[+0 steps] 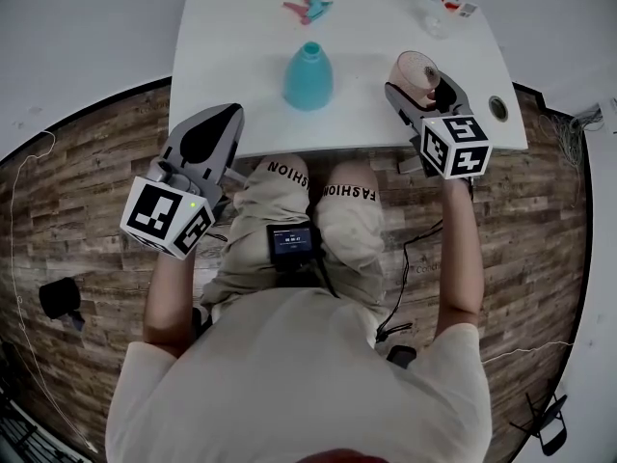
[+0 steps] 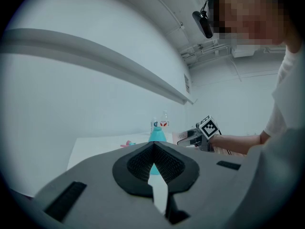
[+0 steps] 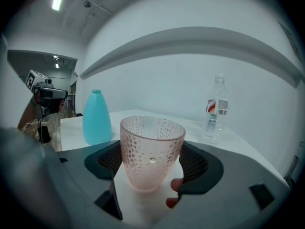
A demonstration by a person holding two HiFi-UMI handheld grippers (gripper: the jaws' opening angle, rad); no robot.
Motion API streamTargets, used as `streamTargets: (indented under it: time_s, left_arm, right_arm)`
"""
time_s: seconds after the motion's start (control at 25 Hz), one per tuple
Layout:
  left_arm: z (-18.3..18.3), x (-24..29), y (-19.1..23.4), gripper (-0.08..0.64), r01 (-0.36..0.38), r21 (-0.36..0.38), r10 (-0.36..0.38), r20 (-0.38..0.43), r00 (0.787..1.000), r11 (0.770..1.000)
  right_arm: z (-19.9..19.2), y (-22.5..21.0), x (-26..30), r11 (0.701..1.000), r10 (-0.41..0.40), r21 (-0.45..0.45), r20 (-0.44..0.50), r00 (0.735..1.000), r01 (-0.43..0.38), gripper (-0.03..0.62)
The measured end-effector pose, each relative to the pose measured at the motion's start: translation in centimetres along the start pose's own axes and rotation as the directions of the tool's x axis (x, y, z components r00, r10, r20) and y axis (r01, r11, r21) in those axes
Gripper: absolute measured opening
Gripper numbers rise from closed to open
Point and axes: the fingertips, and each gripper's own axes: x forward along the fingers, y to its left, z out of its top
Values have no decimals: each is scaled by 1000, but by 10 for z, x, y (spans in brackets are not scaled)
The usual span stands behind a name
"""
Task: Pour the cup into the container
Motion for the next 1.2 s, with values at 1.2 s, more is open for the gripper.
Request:
streamTargets:
  time_s: [1.2]
  left_arm:
    - [-5,-14,-1,11,-19,-4,19,13,1000,1000]
  right_arm:
    - [52,-1,-74,993,-107,-8,296,949,114,449]
